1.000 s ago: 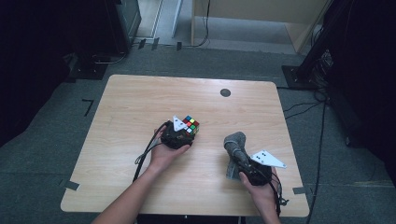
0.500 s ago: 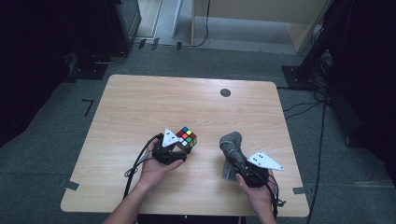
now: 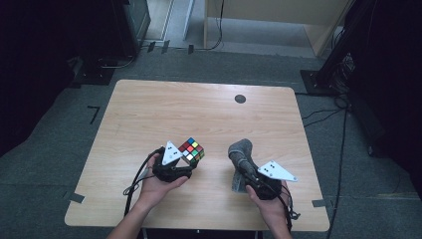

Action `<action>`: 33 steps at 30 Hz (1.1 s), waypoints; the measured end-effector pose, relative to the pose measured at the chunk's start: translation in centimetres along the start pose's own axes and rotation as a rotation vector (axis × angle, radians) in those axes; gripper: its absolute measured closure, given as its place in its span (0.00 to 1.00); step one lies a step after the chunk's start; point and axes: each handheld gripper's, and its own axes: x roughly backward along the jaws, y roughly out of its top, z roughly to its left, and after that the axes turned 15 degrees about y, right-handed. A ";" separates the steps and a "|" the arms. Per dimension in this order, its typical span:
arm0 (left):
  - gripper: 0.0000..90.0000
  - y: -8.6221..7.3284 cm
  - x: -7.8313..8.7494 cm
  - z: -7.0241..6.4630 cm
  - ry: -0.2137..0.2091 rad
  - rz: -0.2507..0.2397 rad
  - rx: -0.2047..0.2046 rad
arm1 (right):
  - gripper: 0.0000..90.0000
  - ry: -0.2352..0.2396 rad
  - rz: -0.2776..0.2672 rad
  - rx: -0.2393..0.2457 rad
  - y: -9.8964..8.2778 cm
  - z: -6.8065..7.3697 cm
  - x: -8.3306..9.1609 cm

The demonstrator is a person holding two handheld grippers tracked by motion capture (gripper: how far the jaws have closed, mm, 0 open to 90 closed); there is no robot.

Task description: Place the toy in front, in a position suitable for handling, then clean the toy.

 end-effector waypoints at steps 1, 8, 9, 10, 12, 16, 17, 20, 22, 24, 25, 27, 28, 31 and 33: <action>0.38 -0.1 0.2 0.1 -0.002 -0.001 -0.003 | 0.82 0.003 0.007 0.009 0.2 0.2 -0.2; 0.38 -0.2 0.7 0.7 -0.052 0.003 0.013 | 0.82 0.059 0.031 0.000 2.3 1.3 -1.8; 0.38 -0.1 0.7 0.8 -0.060 0.000 0.008 | 0.82 0.058 0.025 -0.010 2.8 1.3 -1.9; 0.38 -0.2 0.7 0.7 -0.065 -0.001 0.002 | 0.81 0.056 0.014 -0.023 3.3 1.3 -2.0; 0.38 -0.2 0.7 0.7 -0.062 0.002 -0.015 | 0.81 0.069 0.005 -0.046 4.3 1.3 -2.1; 0.38 -0.6 0.6 0.4 -0.069 0.007 -0.029 | 0.81 0.081 -0.015 -0.054 5.3 1.6 -2.2; 0.38 -0.6 0.5 0.3 -0.070 0.012 -0.043 | 0.81 0.081 -0.009 -0.046 5.4 1.8 -2.2; 0.38 -0.8 0.4 -0.1 -0.095 0.014 -0.050 | 0.81 0.116 0.013 -0.013 5.4 2.6 -2.6; 0.38 -0.8 0.3 -0.4 -0.108 0.016 -0.054 | 0.81 0.138 0.025 -0.012 5.2 3.1 -3.0; 0.38 -0.8 0.3 -0.8 -0.112 0.018 -0.070 | 0.81 0.150 0.036 -0.005 5.1 3.5 -3.3; 0.38 -0.8 0.3 -1.1 -0.114 0.020 -0.078 | 0.81 0.155 0.041 0.007 5.0 3.8 -3.5; 0.38 -0.8 0.2 -1.4 -0.113 0.020 -0.081 | 0.81 0.166 0.043 0.014 5.0 4.6 -3.8; 0.38 -0.8 0.2 -1.5 -0.110 0.023 -0.095 | 0.81 0.168 0.044 0.024 5.0 4.9 -3.9; 0.38 -0.8 0.1 -2.3 -0.084 0.031 -0.138 | 0.81 0.179 0.050 0.046 5.1 5.9 -4.2; 0.38 -0.8 0.2 -2.8 -0.093 0.034 -0.156 | 0.81 0.174 0.070 0.091 5.1 6.9 -4.7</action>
